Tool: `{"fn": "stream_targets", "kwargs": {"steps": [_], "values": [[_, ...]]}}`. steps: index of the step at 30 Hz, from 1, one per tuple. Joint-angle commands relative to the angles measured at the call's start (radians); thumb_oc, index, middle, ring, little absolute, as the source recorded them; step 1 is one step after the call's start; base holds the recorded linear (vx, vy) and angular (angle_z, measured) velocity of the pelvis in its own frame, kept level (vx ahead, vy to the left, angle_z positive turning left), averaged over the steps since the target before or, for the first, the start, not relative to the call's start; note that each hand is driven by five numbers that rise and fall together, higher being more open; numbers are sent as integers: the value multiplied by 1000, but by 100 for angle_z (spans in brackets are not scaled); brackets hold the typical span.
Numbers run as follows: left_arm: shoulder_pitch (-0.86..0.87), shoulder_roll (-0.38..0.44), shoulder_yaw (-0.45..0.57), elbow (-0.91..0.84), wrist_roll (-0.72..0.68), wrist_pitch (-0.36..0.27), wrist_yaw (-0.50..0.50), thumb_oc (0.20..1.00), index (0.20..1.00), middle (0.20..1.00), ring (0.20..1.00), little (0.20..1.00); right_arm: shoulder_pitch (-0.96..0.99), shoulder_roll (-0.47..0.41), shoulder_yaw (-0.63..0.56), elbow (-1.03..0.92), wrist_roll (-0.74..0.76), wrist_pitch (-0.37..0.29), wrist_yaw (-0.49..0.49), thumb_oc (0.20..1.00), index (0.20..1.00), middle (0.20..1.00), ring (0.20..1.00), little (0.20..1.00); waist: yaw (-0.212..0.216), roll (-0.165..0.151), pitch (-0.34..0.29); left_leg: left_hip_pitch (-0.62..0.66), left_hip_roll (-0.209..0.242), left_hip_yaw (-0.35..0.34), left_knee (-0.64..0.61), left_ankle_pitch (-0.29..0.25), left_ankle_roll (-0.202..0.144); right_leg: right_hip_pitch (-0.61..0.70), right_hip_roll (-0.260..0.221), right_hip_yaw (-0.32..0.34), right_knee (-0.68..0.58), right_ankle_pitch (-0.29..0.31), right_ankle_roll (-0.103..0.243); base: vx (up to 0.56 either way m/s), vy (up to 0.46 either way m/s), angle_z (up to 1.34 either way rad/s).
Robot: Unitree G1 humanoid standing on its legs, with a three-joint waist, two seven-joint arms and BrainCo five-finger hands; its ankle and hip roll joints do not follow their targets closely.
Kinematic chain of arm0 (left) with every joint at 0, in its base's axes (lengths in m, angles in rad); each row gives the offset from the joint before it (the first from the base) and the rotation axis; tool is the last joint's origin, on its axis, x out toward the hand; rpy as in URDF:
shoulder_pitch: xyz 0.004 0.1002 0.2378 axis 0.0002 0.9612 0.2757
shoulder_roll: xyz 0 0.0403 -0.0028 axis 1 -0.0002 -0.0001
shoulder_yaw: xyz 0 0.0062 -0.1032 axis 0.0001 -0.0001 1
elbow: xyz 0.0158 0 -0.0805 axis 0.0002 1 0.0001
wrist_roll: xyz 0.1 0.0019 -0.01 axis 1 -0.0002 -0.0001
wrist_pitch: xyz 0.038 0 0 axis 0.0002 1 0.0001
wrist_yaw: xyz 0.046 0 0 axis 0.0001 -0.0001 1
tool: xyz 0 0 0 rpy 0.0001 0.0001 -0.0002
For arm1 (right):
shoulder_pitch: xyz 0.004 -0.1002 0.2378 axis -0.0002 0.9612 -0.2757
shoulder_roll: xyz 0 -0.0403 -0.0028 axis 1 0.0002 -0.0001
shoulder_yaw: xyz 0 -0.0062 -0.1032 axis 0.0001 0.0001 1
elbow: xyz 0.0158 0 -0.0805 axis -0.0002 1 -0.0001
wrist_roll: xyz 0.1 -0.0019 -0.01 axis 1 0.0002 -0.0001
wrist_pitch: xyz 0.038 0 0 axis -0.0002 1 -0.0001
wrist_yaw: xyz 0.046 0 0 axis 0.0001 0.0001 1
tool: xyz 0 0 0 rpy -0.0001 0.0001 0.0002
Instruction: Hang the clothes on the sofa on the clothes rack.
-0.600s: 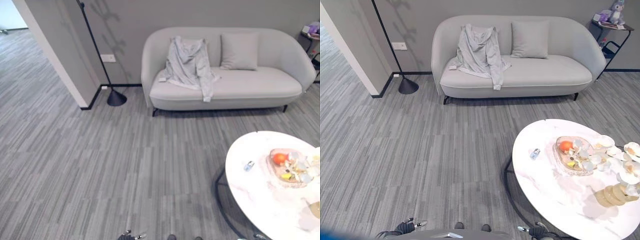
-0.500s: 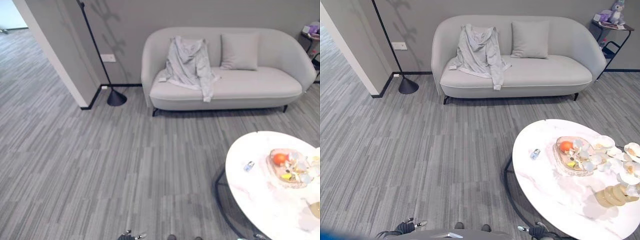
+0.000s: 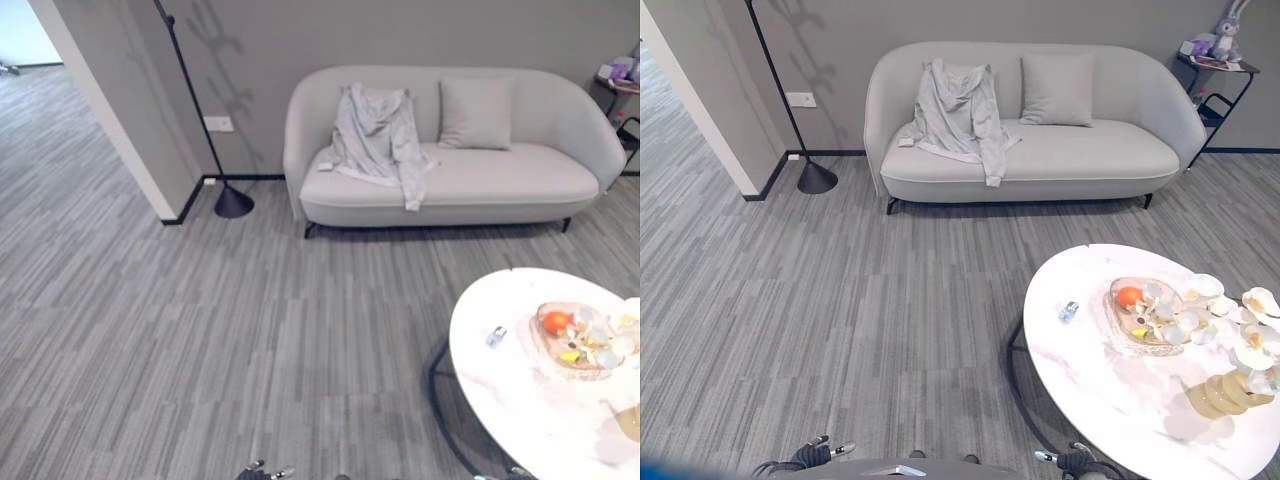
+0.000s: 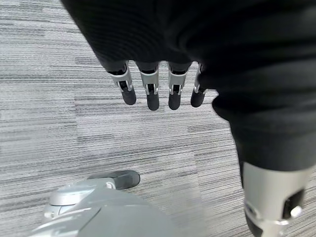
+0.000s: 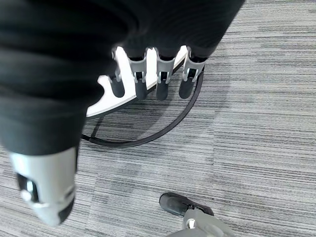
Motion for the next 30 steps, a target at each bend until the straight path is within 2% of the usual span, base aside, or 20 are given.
{"fn": "stream_targets", "kwargs": {"steps": [1, 18, 23, 30], "values": [[-76, 8, -22, 59, 20, -28, -4, 1000, 1000, 1000, 1000, 1000, -50, -28, 39, 8, 32, -17, 4, 1000, 1000, 1000, 1000, 1000, -5, 8, -1, 21, 22, -88, 8, -62, -32, -6, -64, 16, 18, -10, 102, 0, 0, 0], [-93, 13, -28, 52, 30, -27, 4, 1000, 1000, 1000, 1000, 1000, -53, -31, 36, 2, 35, -17, 3, 1000, 1000, 1000, 1000, 1000, -3, -3, 10, 2, 32, -74, 8, -52, -34, -23, -67, 8, 18, -8, 103, -8, 0, 0], [-84, 4, -34, 57, 50, -26, 0, 1000, 1000, 1000, 1000, 1000, -44, -28, 41, 9, 22, -14, 4, 1000, 1000, 1000, 1000, 1000, -10, 3, -5, 2, 19, -76, 8, -66, -30, -25, -65, 19, 18, -10, 109, 3, 22, 0], [-81, 9, -31, 63, 56, -20, 1, 1000, 1000, 1000, 1000, 1000, -49, -25, 46, 13, 17, -10, 9, 1000, 1000, 1000, 1000, 1000, -5, 9, 7, 19, 10, -78, 8, -77, -19, -13, -74, 25, 18, -4, 115, 17, 41, 0]]}}
